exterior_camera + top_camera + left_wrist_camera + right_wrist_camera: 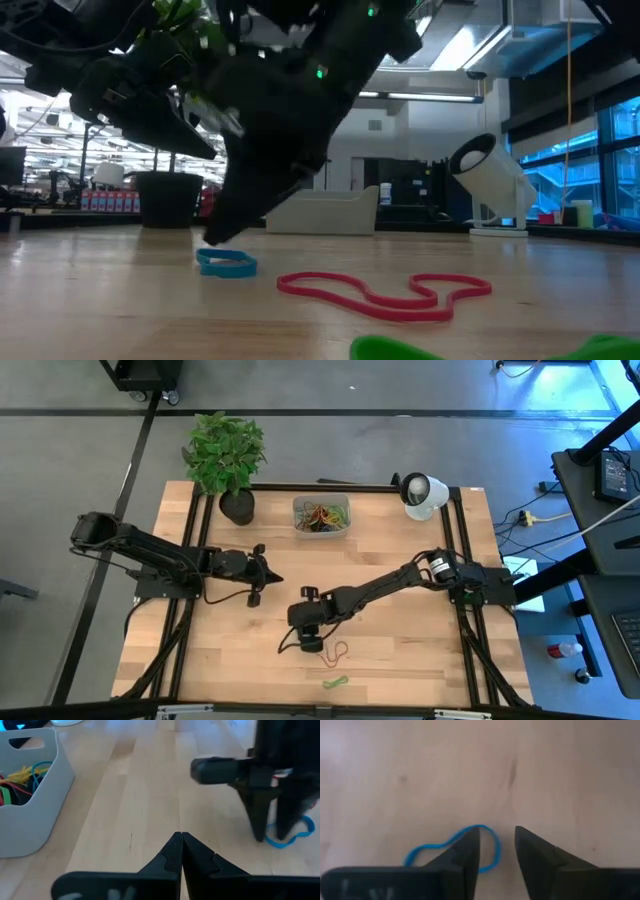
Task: Pick and place rubber bands into bin
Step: Put the blue rubber band into the gray bin
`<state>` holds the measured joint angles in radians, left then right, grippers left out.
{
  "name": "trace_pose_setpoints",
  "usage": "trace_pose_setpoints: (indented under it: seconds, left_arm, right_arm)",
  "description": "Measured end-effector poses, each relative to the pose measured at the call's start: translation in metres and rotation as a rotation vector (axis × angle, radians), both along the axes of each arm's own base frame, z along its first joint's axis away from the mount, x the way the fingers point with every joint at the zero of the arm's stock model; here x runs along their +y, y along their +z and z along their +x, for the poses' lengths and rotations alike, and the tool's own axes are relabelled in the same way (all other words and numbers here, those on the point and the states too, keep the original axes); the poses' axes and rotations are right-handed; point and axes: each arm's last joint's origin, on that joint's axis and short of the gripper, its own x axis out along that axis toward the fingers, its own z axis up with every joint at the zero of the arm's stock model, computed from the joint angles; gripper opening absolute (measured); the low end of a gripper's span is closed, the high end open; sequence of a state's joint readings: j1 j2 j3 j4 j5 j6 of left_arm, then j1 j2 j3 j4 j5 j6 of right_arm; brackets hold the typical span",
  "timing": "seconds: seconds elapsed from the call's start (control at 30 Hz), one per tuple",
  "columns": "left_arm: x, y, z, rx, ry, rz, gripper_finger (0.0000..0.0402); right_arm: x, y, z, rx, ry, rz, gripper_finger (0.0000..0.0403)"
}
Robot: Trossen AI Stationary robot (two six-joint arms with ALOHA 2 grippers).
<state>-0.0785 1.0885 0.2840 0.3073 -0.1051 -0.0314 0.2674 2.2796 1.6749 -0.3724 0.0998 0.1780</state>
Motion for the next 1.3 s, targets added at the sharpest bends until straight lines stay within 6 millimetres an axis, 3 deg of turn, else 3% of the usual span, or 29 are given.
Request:
trace_pose_setpoints:
  seconds: [0.3, 0.6, 0.83, 1.03, 1.3]
  left_arm:
    - [0.000, 0.000, 0.000, -0.003, 0.004, -0.007, 0.0002]
    - [0.000, 0.001, 0.000, -0.011, 0.004, -0.007, 0.0001]
    - [0.000, 0.001, 0.001, -0.012, 0.006, -0.010, 0.0003]
    - [0.000, 0.001, 0.001, -0.012, 0.007, -0.008, 0.0002]
    - [0.000, 0.002, 0.001, -0.019, 0.005, -0.009, 0.0002]
  right_arm:
    - [-0.008, -0.006, -0.005, 0.084, -0.009, 0.035, 0.0008]
    - [-0.012, 0.002, -0.014, 0.172, -0.032, -0.031, 0.0002]
    - [-0.031, 0.042, -0.039, 0.232, -0.141, -0.204, 0.0002]
    - [-0.064, 0.070, -0.077, 0.228, -0.259, -0.246, 0.0001]
    - [-0.145, 0.101, -0.123, 0.071, -0.467, -0.199, 0.0000]
